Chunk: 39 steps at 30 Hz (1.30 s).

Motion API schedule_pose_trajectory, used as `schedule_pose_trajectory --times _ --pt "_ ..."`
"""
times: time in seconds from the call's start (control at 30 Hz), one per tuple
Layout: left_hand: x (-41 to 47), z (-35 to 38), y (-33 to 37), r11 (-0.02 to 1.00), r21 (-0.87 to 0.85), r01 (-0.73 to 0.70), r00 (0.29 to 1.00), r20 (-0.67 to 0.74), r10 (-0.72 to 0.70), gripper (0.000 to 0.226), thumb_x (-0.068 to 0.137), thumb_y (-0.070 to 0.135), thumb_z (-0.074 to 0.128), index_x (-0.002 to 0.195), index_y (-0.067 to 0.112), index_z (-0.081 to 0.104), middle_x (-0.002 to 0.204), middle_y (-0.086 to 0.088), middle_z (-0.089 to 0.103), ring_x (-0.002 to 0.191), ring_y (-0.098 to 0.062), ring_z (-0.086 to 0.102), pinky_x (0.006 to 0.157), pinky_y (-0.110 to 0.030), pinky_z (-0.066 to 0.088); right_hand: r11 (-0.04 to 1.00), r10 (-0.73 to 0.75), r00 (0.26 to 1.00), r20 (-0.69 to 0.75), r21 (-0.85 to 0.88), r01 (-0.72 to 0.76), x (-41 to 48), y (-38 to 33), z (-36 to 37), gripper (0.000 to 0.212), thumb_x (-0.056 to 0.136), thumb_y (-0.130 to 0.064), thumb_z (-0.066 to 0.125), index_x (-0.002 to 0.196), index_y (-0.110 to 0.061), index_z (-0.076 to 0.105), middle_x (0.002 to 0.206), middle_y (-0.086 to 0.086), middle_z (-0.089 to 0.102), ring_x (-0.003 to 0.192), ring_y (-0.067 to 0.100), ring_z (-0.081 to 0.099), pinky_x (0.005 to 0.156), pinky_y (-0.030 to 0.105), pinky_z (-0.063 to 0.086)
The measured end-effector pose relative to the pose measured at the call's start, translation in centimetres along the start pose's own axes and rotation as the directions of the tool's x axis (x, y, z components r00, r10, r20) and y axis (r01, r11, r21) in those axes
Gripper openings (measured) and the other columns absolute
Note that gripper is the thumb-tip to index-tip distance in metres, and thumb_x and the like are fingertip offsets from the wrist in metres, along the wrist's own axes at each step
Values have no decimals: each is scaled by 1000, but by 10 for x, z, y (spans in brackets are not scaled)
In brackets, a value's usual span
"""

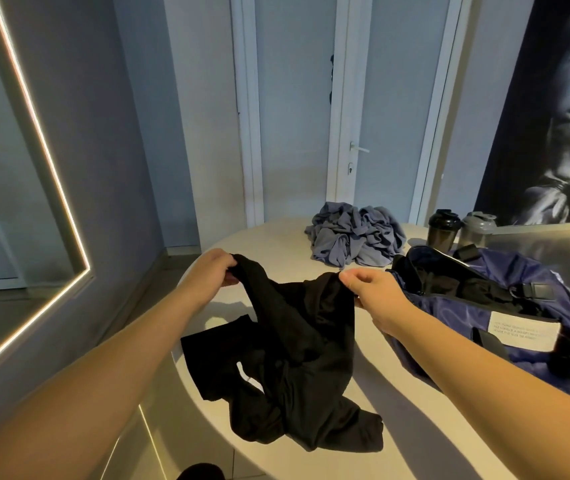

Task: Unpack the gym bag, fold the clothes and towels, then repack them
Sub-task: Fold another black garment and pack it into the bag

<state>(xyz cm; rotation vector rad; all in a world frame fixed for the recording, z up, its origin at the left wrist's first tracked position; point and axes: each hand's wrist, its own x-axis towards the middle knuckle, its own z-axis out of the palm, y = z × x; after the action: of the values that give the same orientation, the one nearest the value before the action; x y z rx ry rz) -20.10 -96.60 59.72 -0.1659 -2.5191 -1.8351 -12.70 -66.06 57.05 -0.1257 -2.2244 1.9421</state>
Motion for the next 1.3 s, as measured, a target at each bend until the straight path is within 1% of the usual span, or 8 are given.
schedule_pose_trajectory --times 0.07,0.23,0.33,0.47,0.7,0.77,0.97,1.3 --pt "-2 -2 1 999 -30 44 998 -37 -45 11 96 11 51 98 10 62 101 -15 65 98 -30 67 97 -52 55 995 -22 1000 11 99 20 0 -8 0 24 101 -25 61 98 -4 72 100 20 68 94 24 63 84 39 53" --pt "-11 8 -17 884 467 -1 996 78 -40 26 91 21 58 116 19 60 118 -4 60 112 -23 57 91 -34 50 962 -17 996 92 274 -8 -7 -24 4 23 107 -24 46 99 -8 60 97 12 63 98 27 55 86 37 44" --pt "-20 26 -12 918 378 -120 963 270 15 62 87 39 69 144 30 45 144 7 44 131 -16 44 109 -41 45 861 89 981 171 483 -162 -8 -35 6 35 106 -26 42 128 -4 59 128 12 69 126 32 59 112 47 41" --pt "-29 57 22 937 191 -291 868 465 174 93 84 41 80 158 36 23 149 18 40 134 -5 42 113 -29 34 822 122 959 257 515 -243 -9 -53 8 35 106 -28 42 130 -8 60 125 10 70 121 29 62 102 43 48" --pt "-23 59 63 964 6 -265 918 309 250 23 96 23 65 118 27 70 111 9 74 105 -8 68 98 -31 51 983 58 991 118 167 -77 3 -60 2 37 106 -29 51 122 4 61 111 15 71 108 29 64 100 41 49" --pt "-18 55 87 957 33 -289 928 255 271 23 97 24 60 120 25 66 113 5 71 105 -12 67 95 -32 52 995 -2 997 83 96 -6 3 -68 2 33 105 -30 53 108 0 65 90 10 65 87 28 57 84 36 49" --pt "-2 50 182 834 293 -467 884 168 436 19 95 23 60 109 10 64 102 -9 68 93 -24 66 80 -38 55 966 -236 963 131 143 217 -5 -123 22 53 83 -50 70 127 -21 61 116 -2 70 106 14 67 92 30 53" --pt "-5 -6 281 617 538 -574 775 114 622 35 80 36 80 103 20 59 96 1 63 84 -15 62 70 -31 52 930 -365 926 -95 -91 357 15 -211 17 19 93 -4 59 100 -13 74 97 12 75 94 30 72 86 41 60"
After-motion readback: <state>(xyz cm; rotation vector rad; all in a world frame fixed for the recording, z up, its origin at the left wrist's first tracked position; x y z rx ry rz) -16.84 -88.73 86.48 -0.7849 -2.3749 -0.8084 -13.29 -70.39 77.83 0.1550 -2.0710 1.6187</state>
